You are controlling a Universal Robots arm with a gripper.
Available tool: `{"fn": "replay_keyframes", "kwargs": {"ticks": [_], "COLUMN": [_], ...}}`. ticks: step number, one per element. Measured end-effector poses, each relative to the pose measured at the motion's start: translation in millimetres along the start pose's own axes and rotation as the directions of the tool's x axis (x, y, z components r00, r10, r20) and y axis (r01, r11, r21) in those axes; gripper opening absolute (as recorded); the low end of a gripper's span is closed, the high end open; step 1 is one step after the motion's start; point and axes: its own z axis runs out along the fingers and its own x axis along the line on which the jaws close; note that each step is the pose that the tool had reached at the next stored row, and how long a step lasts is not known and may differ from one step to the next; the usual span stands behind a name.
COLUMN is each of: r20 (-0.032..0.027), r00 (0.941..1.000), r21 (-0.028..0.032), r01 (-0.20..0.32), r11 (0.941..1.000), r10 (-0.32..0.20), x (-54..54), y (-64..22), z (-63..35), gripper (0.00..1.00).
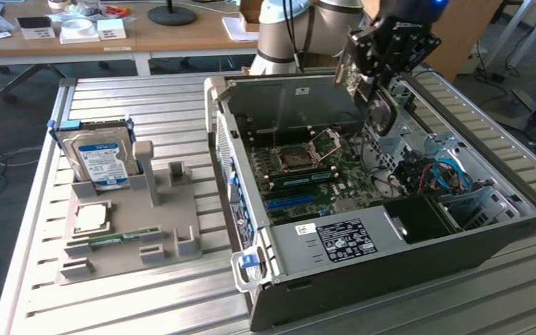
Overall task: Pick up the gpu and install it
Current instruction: 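Pick up the gpu and move the gpu toward the slot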
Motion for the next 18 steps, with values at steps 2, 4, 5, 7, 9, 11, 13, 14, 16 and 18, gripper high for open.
{"fn": "replay_keyframes", "kwargs": {"ticks": [2, 4, 5, 7, 9, 11, 13, 14, 16, 18], "r20": [-0.0001, -0.0002, -0.0001, -0.0001, 0.0000, -0.0001, -0.0001, -0.0001, -0.0003, -0.0008], "r00": [1.0000, 1.0000, 1.0000, 1.0000, 1.0000, 1.0000, 1.0000, 1.0000, 1.0000, 1.0000], "r21": [0.0001, 0.0001, 0.0001, -0.0001, 0.0000, 0.0001, 0.0001, 0.0000, 0.0000, 0.0000], "r01": [0.000, 0.000, 0.000, 0.000, 0.000, 0.000, 0.000, 0.000, 0.000, 0.000], "r11": [1.0000, 1.0000, 1.0000, 1.0000, 1.0000, 1.0000, 1.0000, 1.0000, 1.0000, 1.0000], "r10": [0.000, 0.000, 0.000, 0.000, 0.000, 0.000, 0.000, 0.000, 0.000, 0.000], "x": [-8.9, -18.1, -21.7, -26.3, -26.9, -26.9, -27.0, -27.9, -32.7, -39.5], "y": [0.2, 0.4, 0.5, 0.6, 0.6, 0.6, 0.6, 0.6, 0.6, 0.8], "z": [0.2, 0.4, 0.5, 0.7, 0.7, 0.7, 0.6, 0.7, 0.8, 1.0], "gripper": [0.26, 0.26, 0.26, 0.26, 0.26, 0.26, 0.26, 0.26, 0.26, 0.26]}}
